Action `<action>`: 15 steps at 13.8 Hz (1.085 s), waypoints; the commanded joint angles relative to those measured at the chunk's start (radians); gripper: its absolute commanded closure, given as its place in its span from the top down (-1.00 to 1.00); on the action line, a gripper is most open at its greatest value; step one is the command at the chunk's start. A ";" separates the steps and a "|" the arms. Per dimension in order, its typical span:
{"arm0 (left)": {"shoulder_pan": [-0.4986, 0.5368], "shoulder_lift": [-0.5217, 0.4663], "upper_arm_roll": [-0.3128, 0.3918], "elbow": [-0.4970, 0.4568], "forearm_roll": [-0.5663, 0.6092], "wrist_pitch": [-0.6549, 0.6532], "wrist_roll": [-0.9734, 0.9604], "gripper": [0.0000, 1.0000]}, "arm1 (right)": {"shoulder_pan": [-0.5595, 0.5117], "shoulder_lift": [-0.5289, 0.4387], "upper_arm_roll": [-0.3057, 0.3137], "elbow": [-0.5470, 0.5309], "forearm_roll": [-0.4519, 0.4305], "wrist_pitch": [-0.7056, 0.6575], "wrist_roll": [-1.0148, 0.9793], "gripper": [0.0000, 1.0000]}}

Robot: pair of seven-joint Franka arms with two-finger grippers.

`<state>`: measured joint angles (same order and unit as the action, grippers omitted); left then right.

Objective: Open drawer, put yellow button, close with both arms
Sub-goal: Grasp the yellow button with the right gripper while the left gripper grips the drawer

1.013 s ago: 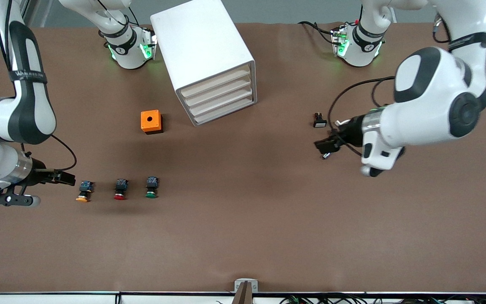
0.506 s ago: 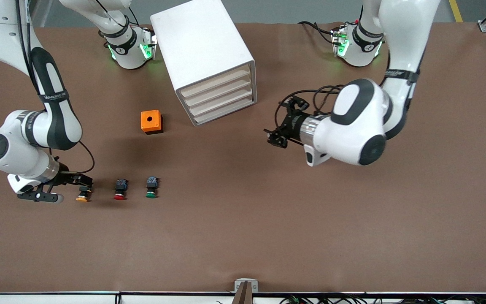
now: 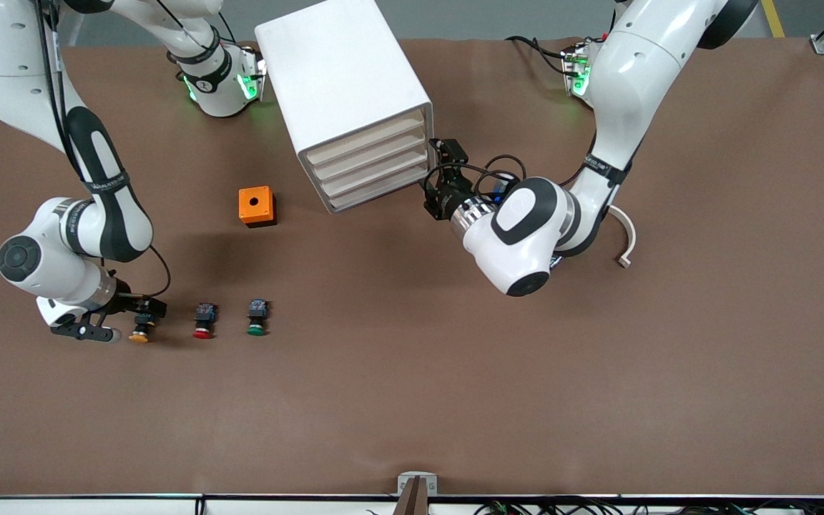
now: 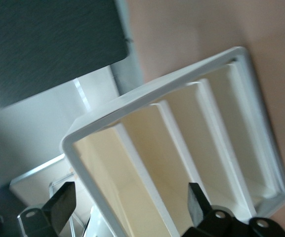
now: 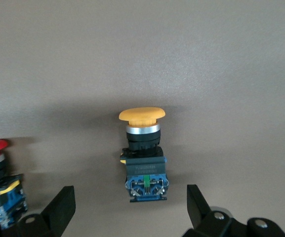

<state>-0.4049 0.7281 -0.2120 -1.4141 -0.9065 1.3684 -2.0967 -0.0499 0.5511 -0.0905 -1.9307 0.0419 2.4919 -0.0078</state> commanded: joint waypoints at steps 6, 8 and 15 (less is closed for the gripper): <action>0.018 0.122 -0.012 0.023 -0.167 -0.038 -0.184 0.07 | -0.031 0.082 0.012 0.070 0.019 0.007 -0.049 0.70; 0.009 0.137 -0.010 0.018 -0.172 -0.037 -0.213 0.06 | -0.039 0.082 0.012 0.067 0.019 0.005 -0.063 0.35; -0.055 0.137 -0.014 -0.011 -0.193 -0.037 -0.261 0.06 | -0.034 0.053 0.020 0.068 0.064 -0.045 -0.063 -1.00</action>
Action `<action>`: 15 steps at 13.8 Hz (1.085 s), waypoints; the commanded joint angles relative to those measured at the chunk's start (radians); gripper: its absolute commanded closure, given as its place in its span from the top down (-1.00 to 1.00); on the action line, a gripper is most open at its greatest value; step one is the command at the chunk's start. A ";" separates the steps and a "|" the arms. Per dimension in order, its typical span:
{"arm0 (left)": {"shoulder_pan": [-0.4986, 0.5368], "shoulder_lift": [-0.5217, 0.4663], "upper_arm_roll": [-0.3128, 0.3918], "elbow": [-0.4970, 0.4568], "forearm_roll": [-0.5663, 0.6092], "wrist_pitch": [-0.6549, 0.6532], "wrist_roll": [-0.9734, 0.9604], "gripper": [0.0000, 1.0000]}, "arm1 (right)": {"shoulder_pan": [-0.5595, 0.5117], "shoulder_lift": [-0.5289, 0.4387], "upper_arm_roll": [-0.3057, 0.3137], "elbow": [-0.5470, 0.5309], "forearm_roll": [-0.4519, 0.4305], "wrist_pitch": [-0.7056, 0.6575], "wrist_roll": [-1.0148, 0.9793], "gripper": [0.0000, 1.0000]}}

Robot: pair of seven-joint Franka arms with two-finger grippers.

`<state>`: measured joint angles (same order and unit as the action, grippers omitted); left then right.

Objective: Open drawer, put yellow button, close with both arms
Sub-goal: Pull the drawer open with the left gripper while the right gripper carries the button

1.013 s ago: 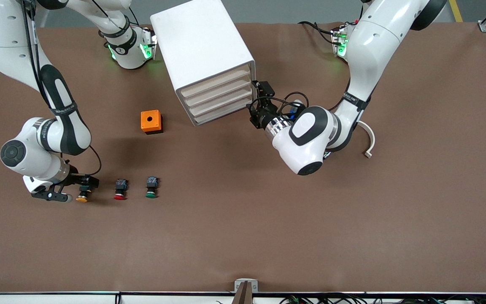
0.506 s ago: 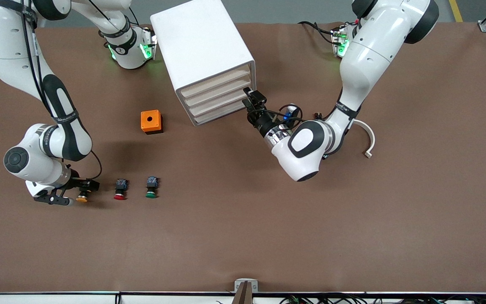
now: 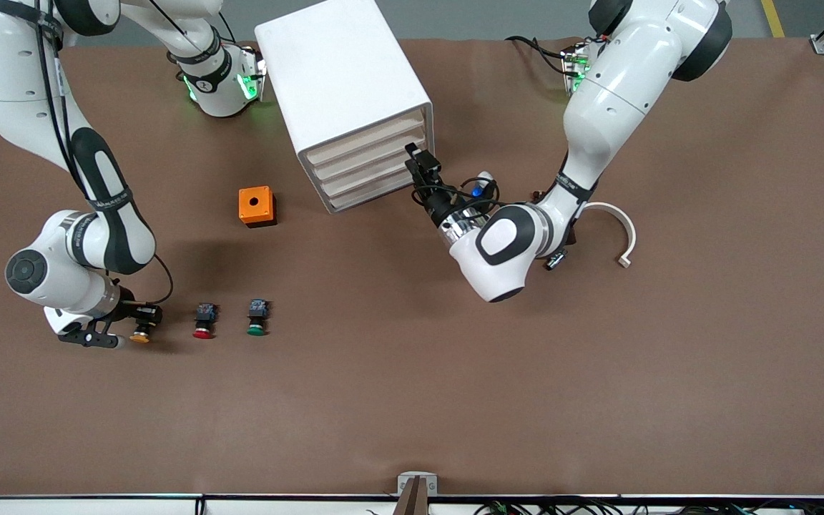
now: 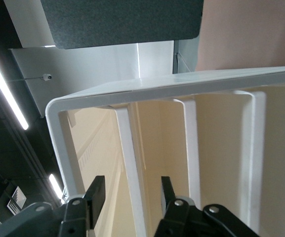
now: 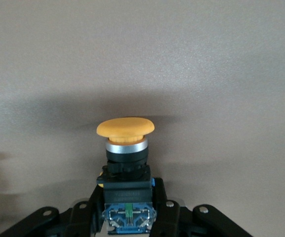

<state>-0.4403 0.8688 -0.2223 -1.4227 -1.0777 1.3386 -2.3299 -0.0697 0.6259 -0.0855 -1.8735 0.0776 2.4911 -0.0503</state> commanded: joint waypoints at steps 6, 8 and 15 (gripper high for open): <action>-0.112 -0.017 0.008 0.004 -0.015 0.005 -0.069 -0.08 | 0.033 -0.199 0.017 0.062 0.076 -0.326 0.110 -1.00; -0.130 -0.019 0.011 0.002 -0.010 0.007 -0.078 -0.32 | 0.059 -0.261 0.015 0.105 0.076 -0.467 0.206 -1.00; -0.130 -0.013 0.026 0.005 -0.014 0.025 -0.098 -0.85 | 0.235 -0.472 0.017 0.126 0.074 -0.687 0.636 -1.00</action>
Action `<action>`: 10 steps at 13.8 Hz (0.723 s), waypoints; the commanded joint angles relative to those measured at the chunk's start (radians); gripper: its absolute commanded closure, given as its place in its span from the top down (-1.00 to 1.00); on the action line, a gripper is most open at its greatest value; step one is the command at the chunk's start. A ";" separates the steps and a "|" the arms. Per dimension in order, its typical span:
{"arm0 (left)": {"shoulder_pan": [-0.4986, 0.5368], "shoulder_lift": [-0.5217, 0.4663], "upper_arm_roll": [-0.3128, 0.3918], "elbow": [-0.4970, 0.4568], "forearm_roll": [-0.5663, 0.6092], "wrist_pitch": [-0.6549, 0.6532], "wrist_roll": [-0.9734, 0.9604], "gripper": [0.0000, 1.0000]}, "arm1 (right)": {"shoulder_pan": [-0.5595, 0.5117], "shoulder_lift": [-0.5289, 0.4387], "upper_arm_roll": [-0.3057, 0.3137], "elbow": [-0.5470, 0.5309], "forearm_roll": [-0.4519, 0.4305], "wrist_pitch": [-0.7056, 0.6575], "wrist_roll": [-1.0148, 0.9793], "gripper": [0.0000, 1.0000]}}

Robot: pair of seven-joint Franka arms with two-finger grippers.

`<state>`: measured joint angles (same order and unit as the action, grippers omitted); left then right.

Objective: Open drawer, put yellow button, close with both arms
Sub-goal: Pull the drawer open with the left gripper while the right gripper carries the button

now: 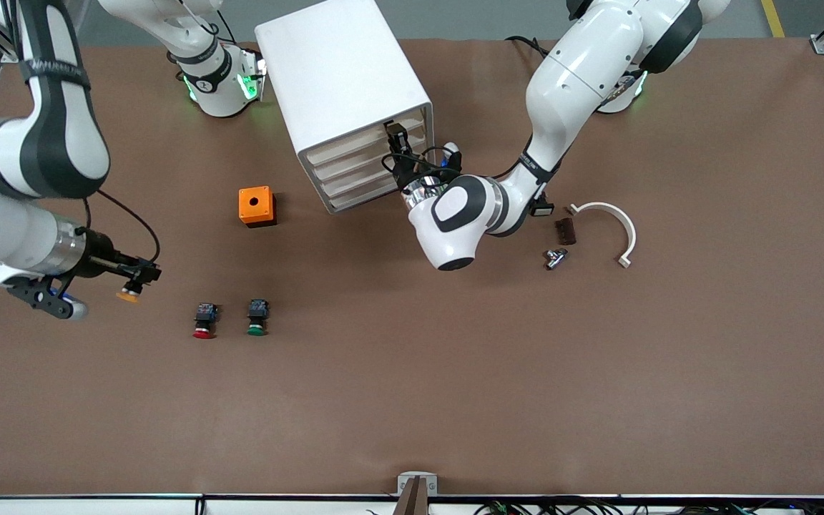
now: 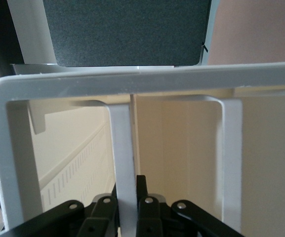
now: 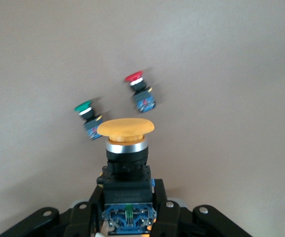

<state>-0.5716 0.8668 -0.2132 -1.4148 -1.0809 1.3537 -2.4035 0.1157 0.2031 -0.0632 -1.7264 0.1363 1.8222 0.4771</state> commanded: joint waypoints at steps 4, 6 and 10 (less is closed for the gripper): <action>0.030 -0.008 0.032 -0.003 -0.016 0.010 -0.034 -0.88 | 0.177 -0.091 -0.004 -0.021 0.016 -0.032 0.354 -1.00; 0.067 -0.008 0.032 -0.001 -0.028 0.010 -0.036 -0.86 | 0.266 -0.094 -0.004 -0.021 0.016 -0.027 0.505 -1.00; 0.133 -0.003 0.032 0.019 -0.036 0.012 -0.032 -0.83 | 0.425 -0.087 -0.006 -0.024 0.016 0.028 0.783 -1.00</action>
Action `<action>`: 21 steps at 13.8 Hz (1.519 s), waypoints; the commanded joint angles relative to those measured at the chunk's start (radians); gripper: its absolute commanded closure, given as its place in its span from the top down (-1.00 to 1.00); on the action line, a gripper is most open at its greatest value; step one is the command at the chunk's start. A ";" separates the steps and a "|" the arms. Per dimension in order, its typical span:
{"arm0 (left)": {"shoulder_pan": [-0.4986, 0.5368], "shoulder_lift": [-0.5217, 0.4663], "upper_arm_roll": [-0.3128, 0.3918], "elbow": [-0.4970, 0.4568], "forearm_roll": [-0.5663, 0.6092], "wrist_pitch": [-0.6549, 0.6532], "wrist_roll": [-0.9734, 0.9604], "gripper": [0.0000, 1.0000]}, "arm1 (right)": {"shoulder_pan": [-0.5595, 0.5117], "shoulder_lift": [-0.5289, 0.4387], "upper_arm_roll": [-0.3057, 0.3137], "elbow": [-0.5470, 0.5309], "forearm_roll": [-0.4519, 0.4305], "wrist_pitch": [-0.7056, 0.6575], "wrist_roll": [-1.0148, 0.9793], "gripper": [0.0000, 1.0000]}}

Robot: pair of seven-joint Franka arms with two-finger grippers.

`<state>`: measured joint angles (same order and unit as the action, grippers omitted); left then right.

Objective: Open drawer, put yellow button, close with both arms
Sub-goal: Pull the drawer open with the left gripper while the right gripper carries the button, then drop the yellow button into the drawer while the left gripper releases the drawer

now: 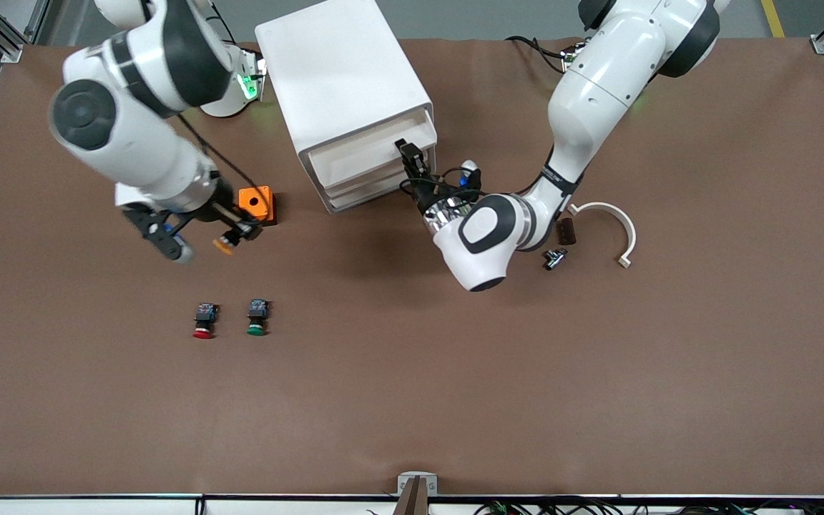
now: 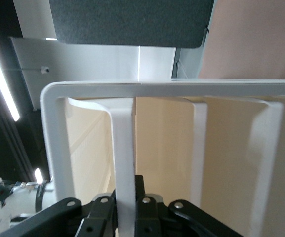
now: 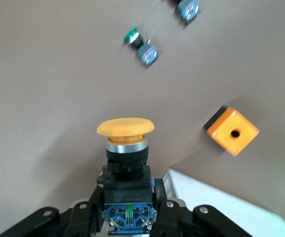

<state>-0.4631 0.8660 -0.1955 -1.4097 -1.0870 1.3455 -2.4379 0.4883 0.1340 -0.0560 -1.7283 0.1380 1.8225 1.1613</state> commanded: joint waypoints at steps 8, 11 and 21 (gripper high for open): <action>0.119 0.010 0.016 0.031 -0.027 0.095 0.029 -0.51 | 0.288 0.007 -0.015 -0.027 -0.023 0.127 0.513 -1.00; 0.120 0.008 0.013 0.050 -0.033 0.095 0.137 0.81 | 0.358 0.047 -0.013 -0.025 -0.064 0.165 0.636 -1.00; 0.158 -0.002 0.011 0.224 0.091 0.055 0.708 1.00 | 0.496 0.180 -0.013 0.021 -0.080 0.259 0.862 -0.67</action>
<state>-0.3136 0.8665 -0.1834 -1.2293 -1.0667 1.4223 -1.8646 0.9753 0.2999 -0.0579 -1.7475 0.0569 2.0893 1.9938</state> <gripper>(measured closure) 0.000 0.586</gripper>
